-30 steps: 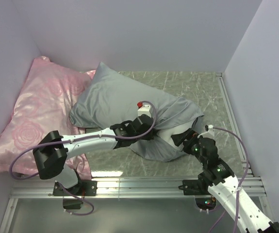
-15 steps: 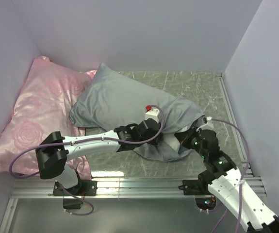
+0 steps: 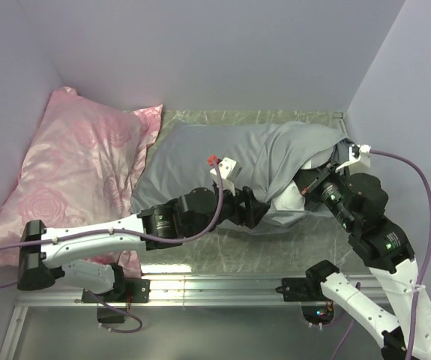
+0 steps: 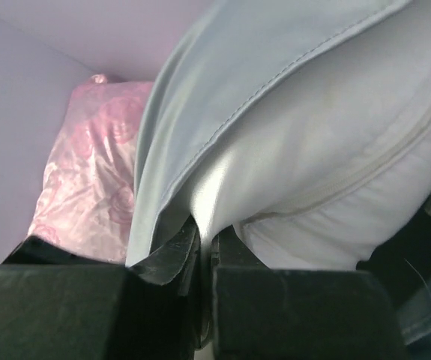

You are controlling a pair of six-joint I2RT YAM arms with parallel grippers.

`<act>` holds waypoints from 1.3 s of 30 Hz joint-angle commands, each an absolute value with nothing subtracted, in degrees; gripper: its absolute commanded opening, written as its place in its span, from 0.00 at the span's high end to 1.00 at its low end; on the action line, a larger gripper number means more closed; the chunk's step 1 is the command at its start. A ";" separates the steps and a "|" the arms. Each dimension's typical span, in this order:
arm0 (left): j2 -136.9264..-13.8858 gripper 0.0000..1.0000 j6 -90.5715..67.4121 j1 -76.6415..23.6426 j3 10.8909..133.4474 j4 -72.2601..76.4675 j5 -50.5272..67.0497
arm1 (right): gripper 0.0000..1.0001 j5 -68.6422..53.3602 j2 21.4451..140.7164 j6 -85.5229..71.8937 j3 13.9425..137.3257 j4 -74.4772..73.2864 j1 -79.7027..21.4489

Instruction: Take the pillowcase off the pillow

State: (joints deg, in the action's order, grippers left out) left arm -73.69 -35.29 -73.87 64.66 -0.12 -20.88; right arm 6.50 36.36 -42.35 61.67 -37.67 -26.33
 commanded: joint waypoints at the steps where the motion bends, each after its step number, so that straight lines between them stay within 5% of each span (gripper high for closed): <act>1: -70.85 0.23 -31.21 -76.54 63.37 3.24 -19.34 | 1.00 8.61 38.14 -41.93 67.66 -29.53 -26.46; 11: -70.13 0.15 -28.12 -80.42 62.83 4.77 -27.12 | 1.00 7.82 42.62 -40.96 72.24 -29.71 -26.54; 16: -74.35 0.35 -27.94 -80.51 63.90 4.39 -29.26 | 1.00 8.17 43.59 -40.52 75.05 -30.67 -26.54; 21: -75.50 0.87 -31.90 -80.42 63.28 0.80 -37.24 | 1.00 8.70 44.47 -39.90 77.69 -31.38 -26.37; 23: -76.20 1.00 -34.71 -80.42 63.63 -2.35 -40.76 | 1.00 9.22 45.26 -39.38 79.71 -31.82 -26.54; 30: -76.90 1.00 -49.47 -78.93 63.20 -17.66 -51.41 | 1.00 11.60 48.69 -37.18 90.95 -34.71 -26.46; 39: -76.99 1.00 -53.54 -64.97 58.62 -19.34 -43.52 | 1.00 12.40 53.70 -36.04 108.70 -38.67 -26.46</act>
State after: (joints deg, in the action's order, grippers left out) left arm -76.47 -53.19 -70.41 61.17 -11.86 -44.88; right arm 7.97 55.33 -36.27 99.68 -53.56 -26.76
